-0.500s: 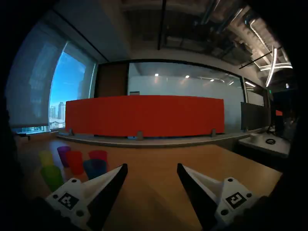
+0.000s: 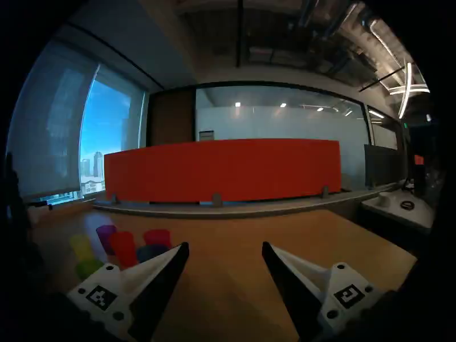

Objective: Pour water

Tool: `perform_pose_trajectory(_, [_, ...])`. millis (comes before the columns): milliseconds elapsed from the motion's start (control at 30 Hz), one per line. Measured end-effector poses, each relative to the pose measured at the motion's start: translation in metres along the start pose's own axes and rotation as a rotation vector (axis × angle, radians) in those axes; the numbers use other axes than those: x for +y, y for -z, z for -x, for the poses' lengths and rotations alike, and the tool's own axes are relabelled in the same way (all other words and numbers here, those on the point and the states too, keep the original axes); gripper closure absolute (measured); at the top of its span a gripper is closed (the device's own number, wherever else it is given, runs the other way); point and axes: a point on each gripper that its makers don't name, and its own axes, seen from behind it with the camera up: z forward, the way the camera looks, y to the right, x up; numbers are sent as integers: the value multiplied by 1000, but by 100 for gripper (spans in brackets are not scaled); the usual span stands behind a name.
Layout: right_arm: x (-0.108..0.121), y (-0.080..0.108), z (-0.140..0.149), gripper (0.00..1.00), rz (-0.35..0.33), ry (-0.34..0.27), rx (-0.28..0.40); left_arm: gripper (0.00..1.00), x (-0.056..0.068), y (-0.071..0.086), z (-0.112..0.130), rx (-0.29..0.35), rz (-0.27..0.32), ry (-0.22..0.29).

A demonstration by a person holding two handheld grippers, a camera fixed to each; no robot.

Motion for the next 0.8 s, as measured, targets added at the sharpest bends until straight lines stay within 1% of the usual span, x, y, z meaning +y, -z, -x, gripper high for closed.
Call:
perform_pose_trajectory(167, [1,-4,-36,1,-14,10,1,2,2,-4,-29,-3,16,-13])
perform_pose_trajectory(267, [2,-7,-60,1,-24,19,3,2,2,-8,-46,-16,18,-3])
perform_pose_trajectory(467, [1,-11,-106,1,-46,36,26,2,5,-16,-77,-42,55,35])
perform_pose_trajectory(600, [-1,-14,-128,1,-59,47,19,2,8,-22,-97,-62,79,35])
perform_pose_trajectory(800, [-11,-16,-156,1,-98,45,3,2,11,-29,-132,-55,103,35])
